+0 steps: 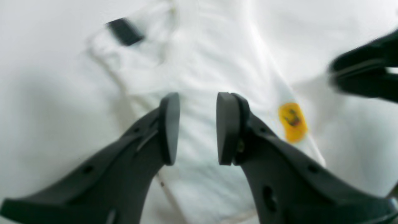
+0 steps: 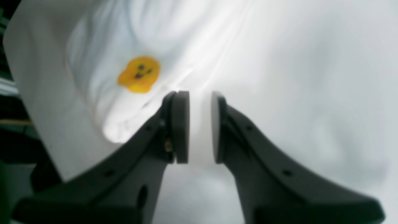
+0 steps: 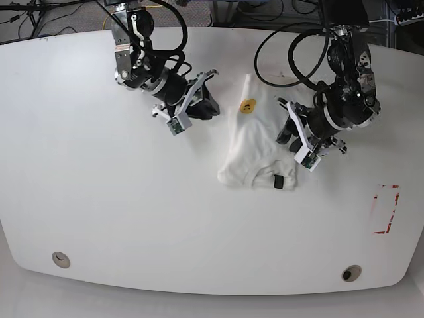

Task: Fold the T-shirt properly
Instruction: 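Release with the right gripper and grasp the folded shirt with the left gripper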

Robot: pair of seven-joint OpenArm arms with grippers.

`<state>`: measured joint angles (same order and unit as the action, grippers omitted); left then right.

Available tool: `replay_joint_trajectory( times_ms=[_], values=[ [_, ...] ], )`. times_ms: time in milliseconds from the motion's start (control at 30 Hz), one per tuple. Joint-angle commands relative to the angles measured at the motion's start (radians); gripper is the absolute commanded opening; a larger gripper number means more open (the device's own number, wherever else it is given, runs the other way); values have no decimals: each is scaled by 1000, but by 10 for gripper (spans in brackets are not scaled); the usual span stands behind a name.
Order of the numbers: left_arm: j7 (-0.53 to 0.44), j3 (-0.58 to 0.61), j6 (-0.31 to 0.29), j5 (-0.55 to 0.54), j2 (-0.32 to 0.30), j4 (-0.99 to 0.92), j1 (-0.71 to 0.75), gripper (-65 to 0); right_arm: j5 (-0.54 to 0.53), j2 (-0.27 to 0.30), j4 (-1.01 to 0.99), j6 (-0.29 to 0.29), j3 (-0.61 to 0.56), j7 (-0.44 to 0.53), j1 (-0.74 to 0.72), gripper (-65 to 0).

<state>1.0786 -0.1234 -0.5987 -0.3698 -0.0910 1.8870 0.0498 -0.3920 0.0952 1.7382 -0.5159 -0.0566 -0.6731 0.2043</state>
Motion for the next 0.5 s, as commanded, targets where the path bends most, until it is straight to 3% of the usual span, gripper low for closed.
replay_joint_trajectory(
  times_ms=[0,267,467],
  values=[
    [-25,1,62,-16,26,18,-26,-474,-12,27,44,-2,36,-1,-22,-541],
    [-176,43,211,-11,40,13,-17,-474,-11,47,70,-11,116,-58,-53,-541],
    [-308,196,412,101,40,12,29,-474,-12,48,72,-13,163,-60,-52,-541]
  ],
)
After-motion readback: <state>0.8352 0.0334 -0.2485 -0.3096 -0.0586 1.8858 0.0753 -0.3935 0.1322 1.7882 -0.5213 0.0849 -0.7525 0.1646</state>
